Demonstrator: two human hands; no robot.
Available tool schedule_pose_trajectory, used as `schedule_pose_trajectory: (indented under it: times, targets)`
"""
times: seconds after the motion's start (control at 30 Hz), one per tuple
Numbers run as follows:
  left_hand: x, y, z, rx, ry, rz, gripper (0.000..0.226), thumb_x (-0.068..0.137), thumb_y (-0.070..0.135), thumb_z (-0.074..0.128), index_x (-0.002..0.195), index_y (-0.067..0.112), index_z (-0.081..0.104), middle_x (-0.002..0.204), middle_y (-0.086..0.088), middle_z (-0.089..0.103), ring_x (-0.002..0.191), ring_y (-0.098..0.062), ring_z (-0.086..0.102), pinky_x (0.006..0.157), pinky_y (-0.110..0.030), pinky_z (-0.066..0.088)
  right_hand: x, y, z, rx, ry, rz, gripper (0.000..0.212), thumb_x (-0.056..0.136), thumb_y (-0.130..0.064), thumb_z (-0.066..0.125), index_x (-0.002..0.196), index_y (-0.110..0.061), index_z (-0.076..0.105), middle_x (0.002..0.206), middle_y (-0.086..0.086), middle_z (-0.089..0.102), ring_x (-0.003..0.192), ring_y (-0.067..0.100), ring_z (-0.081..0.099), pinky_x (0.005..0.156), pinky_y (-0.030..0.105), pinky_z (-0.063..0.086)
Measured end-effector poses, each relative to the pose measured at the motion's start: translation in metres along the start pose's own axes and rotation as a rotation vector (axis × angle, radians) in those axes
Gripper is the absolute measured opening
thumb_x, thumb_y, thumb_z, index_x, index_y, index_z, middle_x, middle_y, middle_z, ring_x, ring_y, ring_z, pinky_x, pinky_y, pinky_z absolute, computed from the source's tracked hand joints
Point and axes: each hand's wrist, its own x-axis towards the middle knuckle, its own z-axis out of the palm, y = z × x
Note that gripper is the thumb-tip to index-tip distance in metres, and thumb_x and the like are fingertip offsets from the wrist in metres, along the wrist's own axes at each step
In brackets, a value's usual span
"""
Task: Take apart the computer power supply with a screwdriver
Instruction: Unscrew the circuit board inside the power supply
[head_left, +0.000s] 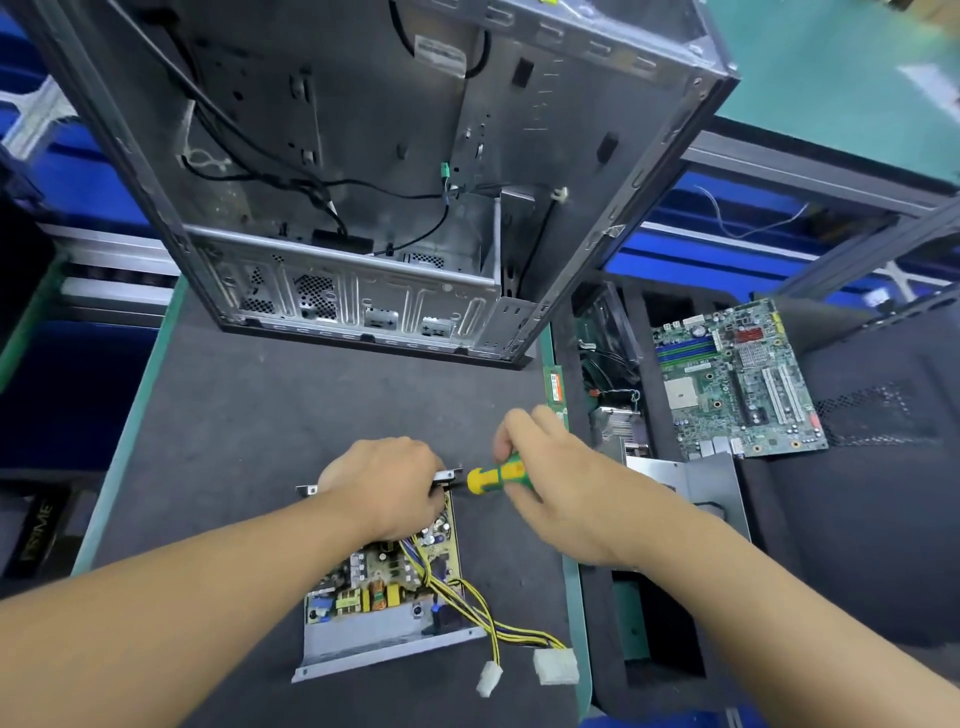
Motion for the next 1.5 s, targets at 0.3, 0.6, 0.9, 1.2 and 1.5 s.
schedule_pose_trajectory:
  times: [0.3, 0.6, 0.9, 1.2, 1.5]
  targets:
    - [-0.001, 0.002, 0.003, 0.025, 0.045, 0.000, 0.025, 0.084, 0.044, 0.043, 0.086, 0.026, 0.060, 0.091, 0.006, 0.064, 0.087, -0.028, 0.064, 0.075, -0.040, 0.056, 0.008, -0.015, 0.011, -0.117, 0.220, 0.169, 0.025, 0.104, -0.042, 0.028, 0.096, -0.020, 0.023, 0.071, 0.001, 0.042, 0.054, 0.024, 0.043, 0.049, 0.035, 0.029]
    - [-0.002, 0.002, 0.001, 0.014, 0.047, 0.013, 0.027, 0.084, 0.044, 0.041, 0.090, 0.027, 0.061, 0.092, 0.006, 0.063, 0.087, -0.027, 0.063, 0.075, -0.041, 0.056, 0.012, -0.017, -0.006, 0.103, -0.037, 0.159, 0.027, 0.094, -0.018, 0.054, 0.110, -0.026, 0.034, 0.107, -0.001, 0.033, 0.077, 0.021, 0.049, 0.082, 0.041, 0.048]
    - [-0.003, 0.003, -0.001, 0.006, 0.046, 0.028, 0.028, 0.085, 0.041, 0.041, 0.094, 0.030, 0.065, 0.095, 0.008, 0.065, 0.087, -0.025, 0.064, 0.075, -0.040, 0.056, 0.011, -0.023, 0.005, -0.046, 0.172, 0.215, 0.031, 0.102, -0.048, 0.032, 0.096, -0.017, 0.029, 0.073, 0.001, 0.047, 0.068, 0.030, 0.047, 0.062, 0.039, 0.037]
    - [-0.002, 0.002, 0.001, 0.012, 0.050, 0.021, 0.024, 0.084, 0.041, 0.040, 0.085, 0.027, 0.060, 0.086, 0.006, 0.062, 0.081, -0.026, 0.063, 0.070, -0.039, 0.056, 0.009, -0.019, 0.003, 0.038, 0.134, 0.209, 0.028, 0.097, -0.043, 0.047, 0.107, -0.023, 0.030, 0.103, 0.002, 0.038, 0.083, 0.032, 0.047, 0.072, 0.038, 0.039]
    - [-0.002, 0.003, 0.001, 0.042, 0.072, 0.020, 0.025, 0.085, 0.043, 0.040, 0.081, 0.024, 0.056, 0.084, 0.006, 0.061, 0.079, -0.025, 0.062, 0.064, -0.036, 0.052, 0.006, -0.016, -0.004, 0.087, -0.013, 0.075, 0.026, 0.094, -0.016, 0.050, 0.112, -0.024, 0.033, 0.111, -0.002, 0.032, 0.092, 0.023, 0.042, 0.083, 0.038, 0.043]
